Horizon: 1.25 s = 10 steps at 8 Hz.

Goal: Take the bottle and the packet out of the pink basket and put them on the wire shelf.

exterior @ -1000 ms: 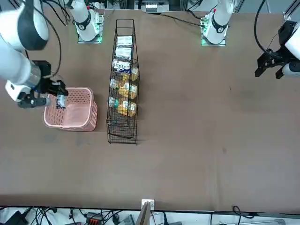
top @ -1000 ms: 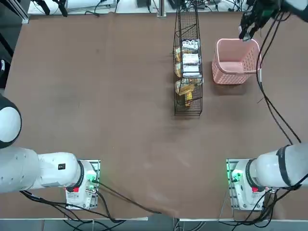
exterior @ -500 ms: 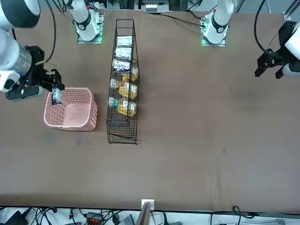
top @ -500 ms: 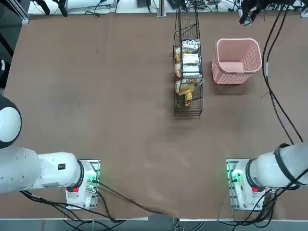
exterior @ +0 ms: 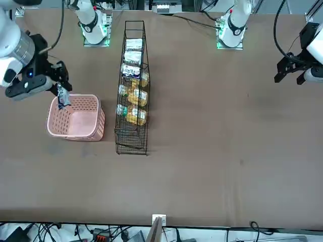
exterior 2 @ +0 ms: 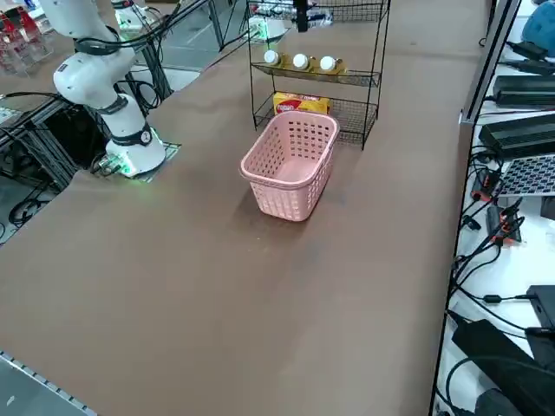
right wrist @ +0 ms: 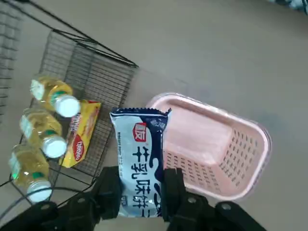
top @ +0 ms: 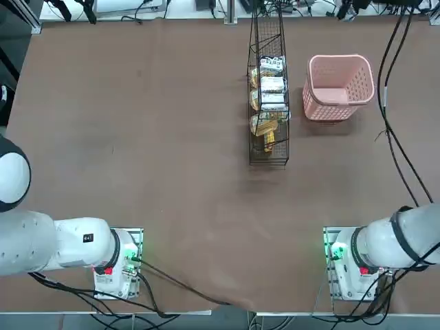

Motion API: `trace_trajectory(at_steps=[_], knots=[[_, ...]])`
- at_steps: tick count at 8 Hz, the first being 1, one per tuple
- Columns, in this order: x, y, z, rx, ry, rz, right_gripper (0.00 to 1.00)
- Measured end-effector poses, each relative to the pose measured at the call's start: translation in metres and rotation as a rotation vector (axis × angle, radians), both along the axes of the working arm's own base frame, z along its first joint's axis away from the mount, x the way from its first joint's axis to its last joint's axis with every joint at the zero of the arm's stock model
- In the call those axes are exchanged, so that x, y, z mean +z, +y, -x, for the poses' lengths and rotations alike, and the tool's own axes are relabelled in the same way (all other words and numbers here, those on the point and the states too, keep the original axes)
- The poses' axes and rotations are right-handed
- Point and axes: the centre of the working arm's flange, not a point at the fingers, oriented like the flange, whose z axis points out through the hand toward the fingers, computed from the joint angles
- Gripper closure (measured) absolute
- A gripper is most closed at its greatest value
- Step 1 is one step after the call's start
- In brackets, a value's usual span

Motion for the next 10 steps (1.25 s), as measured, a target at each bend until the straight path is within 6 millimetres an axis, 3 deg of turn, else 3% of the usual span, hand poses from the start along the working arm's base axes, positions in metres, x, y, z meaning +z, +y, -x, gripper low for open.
trace_trajectory(at_steps=[5,10], knots=[[0.026,0.097,0.029,0.315,-0.071,0.028,0.56],[0.031,0.141,0.045,0.621,-0.109,0.053,0.56]])
